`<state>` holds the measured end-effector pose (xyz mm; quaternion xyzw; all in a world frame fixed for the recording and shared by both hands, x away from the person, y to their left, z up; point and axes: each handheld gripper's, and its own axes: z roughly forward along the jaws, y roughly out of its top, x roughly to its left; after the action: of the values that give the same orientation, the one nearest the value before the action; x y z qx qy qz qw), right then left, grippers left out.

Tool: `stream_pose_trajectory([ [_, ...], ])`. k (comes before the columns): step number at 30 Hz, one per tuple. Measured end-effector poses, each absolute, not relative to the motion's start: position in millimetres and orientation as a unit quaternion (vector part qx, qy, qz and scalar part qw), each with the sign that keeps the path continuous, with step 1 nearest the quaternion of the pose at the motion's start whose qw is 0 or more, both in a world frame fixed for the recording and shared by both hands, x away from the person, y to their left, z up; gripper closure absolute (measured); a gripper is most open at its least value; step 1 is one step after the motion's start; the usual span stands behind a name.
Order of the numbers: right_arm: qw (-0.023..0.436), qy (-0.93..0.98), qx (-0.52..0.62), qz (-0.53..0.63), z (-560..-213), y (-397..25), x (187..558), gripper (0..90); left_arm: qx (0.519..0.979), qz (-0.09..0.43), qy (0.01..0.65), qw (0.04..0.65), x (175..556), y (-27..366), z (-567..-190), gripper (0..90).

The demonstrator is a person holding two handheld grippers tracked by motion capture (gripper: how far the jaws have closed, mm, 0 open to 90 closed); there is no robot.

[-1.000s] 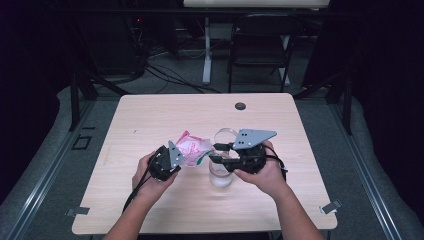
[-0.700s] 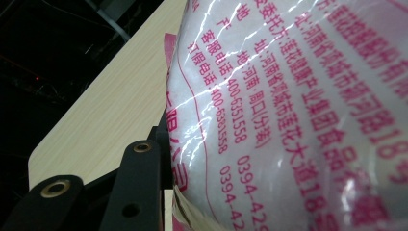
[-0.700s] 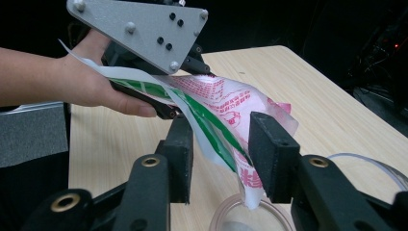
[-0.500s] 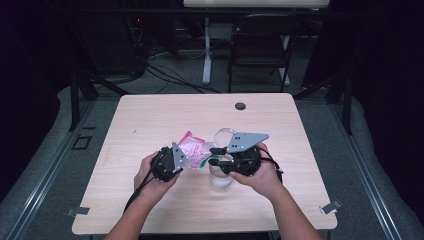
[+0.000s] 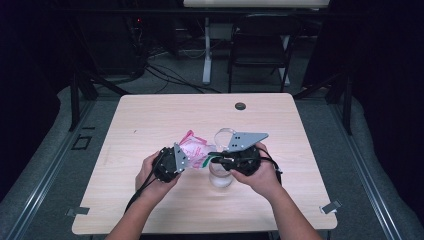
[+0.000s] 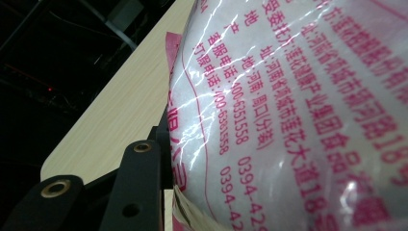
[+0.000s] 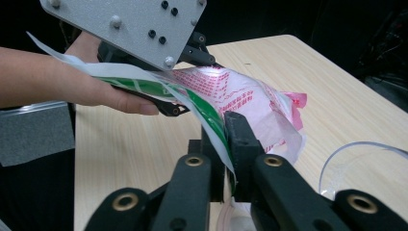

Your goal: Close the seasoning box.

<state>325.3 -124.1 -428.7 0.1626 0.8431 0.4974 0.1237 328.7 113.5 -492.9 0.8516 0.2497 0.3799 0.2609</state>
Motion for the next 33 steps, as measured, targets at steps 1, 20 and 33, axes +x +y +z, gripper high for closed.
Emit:
stream_pose_trajectory([
  [1, 0.121, 0.842, 0.165, 0.498, -429.2, -124.2, 325.7, 89.6, 0.851, 0.381, 0.249, 0.261, 328.7, 113.3, -492.8, 61.1],
  [20, 0.087, 0.842, 0.182, 0.5, -432.8, -132.0, 331.3, 90.0, 0.846, 0.425, 0.22, 0.235, 324.6, 107.3, -489.6, 61.1],
  [33, 0.097, 0.842, 0.183, 0.499, -433.3, -132.1, 330.5, 90.0, 0.843, 0.451, 0.198, 0.214, 323.0, 106.0, -485.1, 61.2],
])
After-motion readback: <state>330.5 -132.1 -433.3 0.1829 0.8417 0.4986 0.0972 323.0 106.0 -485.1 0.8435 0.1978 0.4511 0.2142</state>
